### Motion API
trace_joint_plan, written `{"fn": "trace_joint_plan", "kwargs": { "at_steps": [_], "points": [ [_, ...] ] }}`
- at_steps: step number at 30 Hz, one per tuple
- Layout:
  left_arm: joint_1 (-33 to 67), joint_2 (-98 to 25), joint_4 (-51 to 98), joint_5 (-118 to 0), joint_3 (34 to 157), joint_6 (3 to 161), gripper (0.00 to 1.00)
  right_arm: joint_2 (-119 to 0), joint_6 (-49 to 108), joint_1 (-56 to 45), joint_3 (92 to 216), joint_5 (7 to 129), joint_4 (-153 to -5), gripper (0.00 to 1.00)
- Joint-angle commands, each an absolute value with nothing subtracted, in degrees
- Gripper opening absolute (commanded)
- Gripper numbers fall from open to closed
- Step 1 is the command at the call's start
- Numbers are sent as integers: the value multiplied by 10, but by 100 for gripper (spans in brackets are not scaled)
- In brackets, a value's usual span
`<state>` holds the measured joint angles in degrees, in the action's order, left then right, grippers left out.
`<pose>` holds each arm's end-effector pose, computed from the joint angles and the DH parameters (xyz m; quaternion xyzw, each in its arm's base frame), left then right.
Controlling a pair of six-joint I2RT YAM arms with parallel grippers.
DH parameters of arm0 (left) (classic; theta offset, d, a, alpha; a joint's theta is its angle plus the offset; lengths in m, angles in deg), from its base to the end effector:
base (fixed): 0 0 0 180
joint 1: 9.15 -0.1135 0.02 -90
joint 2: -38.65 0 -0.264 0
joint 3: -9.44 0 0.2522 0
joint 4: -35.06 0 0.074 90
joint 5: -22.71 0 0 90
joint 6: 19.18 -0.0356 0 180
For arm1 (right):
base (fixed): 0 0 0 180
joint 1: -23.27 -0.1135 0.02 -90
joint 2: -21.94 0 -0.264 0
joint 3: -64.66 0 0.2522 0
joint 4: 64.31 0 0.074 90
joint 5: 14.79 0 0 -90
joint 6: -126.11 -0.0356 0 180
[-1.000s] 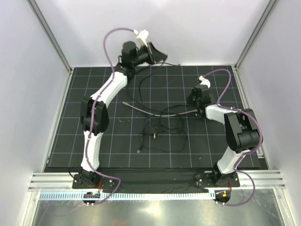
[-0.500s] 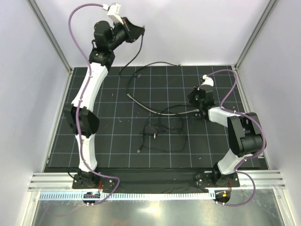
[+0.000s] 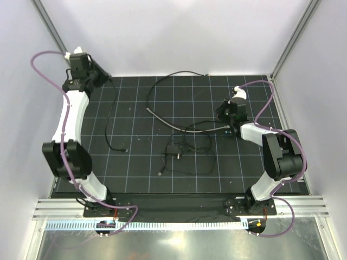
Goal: Pull the plug from the switch port
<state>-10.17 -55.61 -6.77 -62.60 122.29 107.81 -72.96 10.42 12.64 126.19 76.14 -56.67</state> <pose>0.3792 0.0038 0.4140 -0.2504 0.7962 -0.2022 0.5123 0.3460 0.0643 0.1902 0.1152 0.8389 0.1592 0.5075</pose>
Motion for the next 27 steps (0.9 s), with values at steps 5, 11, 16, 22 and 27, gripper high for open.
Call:
{"fn": "trace_joint_plan", "kwargs": {
  "at_steps": [5,11,16,22,27],
  "points": [
    [-129,-696,-136,-633,1222,1052,0,-725,95,129,1271,736,-530,4],
    [-124,-761,-161,-735,1259,1038,41,-730,95,129,1276,735,-539,3],
    [-100,-755,-174,-815,1272,1047,91,-725,97,129,1281,747,-554,4],
    [26,-753,-134,-842,1341,970,89,-709,95,133,1333,867,-693,4],
    [112,-829,-60,-575,1433,910,83,-693,70,189,1366,904,-825,11]
  ]
}}
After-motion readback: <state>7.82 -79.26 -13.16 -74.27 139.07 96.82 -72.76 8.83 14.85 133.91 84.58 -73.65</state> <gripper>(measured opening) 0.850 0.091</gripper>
